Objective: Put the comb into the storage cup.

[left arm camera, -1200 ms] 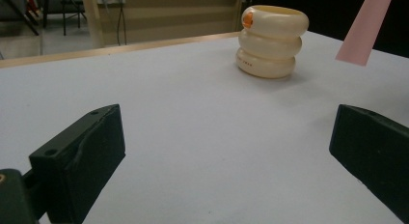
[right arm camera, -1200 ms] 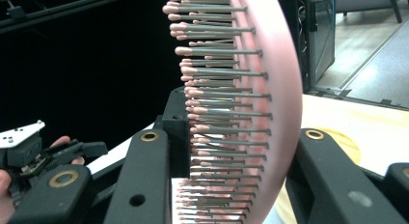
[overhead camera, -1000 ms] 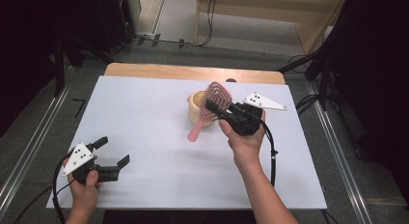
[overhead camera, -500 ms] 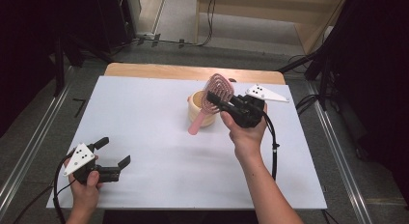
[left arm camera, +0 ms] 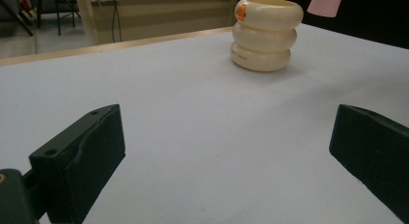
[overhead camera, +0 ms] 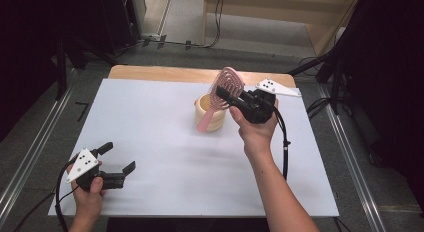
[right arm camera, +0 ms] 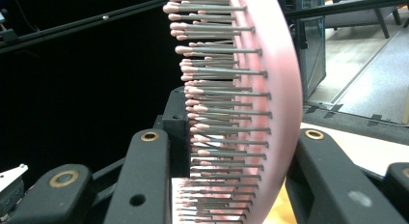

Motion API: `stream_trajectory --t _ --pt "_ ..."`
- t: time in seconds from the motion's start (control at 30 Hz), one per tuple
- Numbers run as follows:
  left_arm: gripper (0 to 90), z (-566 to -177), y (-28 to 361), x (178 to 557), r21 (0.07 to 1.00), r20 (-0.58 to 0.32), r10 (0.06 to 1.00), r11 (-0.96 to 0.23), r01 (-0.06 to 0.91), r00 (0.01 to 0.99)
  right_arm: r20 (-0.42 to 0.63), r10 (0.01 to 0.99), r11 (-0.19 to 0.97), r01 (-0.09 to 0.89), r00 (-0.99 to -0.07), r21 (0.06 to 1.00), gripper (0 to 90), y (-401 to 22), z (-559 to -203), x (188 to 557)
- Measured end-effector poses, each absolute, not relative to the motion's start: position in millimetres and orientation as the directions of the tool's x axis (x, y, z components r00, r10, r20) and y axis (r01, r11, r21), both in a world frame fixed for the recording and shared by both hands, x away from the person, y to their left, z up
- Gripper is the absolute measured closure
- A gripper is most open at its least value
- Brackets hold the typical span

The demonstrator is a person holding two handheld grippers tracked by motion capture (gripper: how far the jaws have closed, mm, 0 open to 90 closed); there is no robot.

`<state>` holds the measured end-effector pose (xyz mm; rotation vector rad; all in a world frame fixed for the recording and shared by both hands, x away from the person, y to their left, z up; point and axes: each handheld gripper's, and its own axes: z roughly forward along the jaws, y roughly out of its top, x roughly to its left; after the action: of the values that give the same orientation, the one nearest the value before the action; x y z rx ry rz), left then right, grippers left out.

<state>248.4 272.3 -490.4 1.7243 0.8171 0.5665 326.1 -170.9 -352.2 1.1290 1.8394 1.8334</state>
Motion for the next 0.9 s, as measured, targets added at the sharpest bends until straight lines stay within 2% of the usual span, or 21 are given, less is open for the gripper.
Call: stream_trajectory --t 0.9 --pt "0.0 -490.5 272.5 248.4 0.957 -0.030 0.757 -0.167 0.239 0.653 0.291 0.731 -0.128 0.295 -0.617 0.947 61.8 -179.3 -337.3 347.6"
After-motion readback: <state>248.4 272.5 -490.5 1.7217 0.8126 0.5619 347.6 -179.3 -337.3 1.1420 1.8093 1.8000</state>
